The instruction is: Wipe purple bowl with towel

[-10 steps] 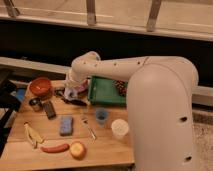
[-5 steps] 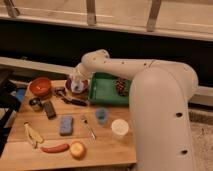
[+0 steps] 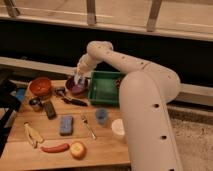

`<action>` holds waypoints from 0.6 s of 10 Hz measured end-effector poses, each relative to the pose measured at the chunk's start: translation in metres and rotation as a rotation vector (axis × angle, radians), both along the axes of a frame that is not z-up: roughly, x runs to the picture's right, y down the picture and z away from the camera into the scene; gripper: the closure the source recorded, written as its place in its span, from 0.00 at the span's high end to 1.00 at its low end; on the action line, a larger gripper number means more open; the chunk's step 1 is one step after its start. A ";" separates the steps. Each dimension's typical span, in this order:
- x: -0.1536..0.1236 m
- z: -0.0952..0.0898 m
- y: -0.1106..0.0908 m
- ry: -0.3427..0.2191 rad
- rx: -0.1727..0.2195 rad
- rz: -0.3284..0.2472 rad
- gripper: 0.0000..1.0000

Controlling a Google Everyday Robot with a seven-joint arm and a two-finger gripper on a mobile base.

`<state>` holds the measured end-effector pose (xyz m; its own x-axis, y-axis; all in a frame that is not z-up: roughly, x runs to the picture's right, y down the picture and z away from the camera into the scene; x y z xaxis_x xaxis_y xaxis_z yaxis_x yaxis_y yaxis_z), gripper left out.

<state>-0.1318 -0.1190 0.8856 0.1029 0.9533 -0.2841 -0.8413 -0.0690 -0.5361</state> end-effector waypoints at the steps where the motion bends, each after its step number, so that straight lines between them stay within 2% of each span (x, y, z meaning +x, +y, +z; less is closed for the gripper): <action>1: 0.001 0.001 0.000 0.000 -0.001 -0.001 0.00; 3: 0.003 0.000 0.007 -0.015 -0.007 0.037 0.00; 4: 0.012 0.005 0.013 -0.026 -0.020 0.062 0.00; 6: 0.004 0.018 0.023 -0.048 -0.048 0.063 0.00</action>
<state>-0.1274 -0.0960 0.9037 0.0581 0.9438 -0.3254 -0.8081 -0.1469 -0.5704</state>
